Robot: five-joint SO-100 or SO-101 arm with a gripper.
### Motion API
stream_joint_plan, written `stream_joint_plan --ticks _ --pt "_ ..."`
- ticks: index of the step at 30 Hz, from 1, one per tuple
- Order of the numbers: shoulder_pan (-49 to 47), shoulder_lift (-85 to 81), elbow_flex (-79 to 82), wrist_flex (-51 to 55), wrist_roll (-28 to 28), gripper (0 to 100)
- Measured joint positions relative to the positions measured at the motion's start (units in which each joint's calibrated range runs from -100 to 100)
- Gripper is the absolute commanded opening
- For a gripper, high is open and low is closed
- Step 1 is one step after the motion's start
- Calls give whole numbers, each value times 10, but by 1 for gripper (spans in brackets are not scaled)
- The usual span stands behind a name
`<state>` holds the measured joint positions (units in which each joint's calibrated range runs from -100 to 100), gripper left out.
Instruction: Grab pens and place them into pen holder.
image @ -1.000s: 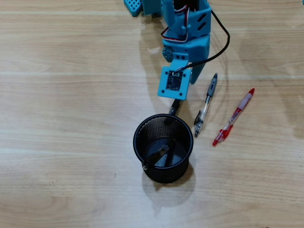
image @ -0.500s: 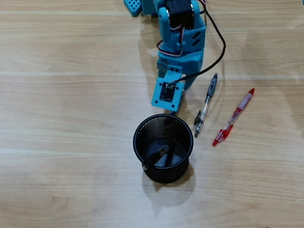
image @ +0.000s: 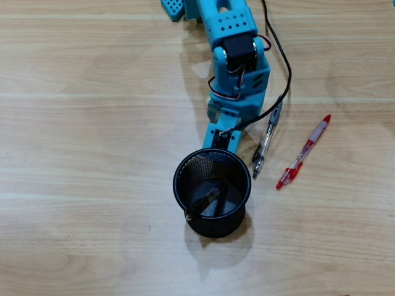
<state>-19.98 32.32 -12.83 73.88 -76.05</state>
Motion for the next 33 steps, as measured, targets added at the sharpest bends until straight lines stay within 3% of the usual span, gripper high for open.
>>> stream_joint_plan --ticks 9,21,33 --pt "5 14 -15 1 -1 2" --pt "-1 6 -36 1 -2 2" --pt "1 -269 125 1 -2 2"
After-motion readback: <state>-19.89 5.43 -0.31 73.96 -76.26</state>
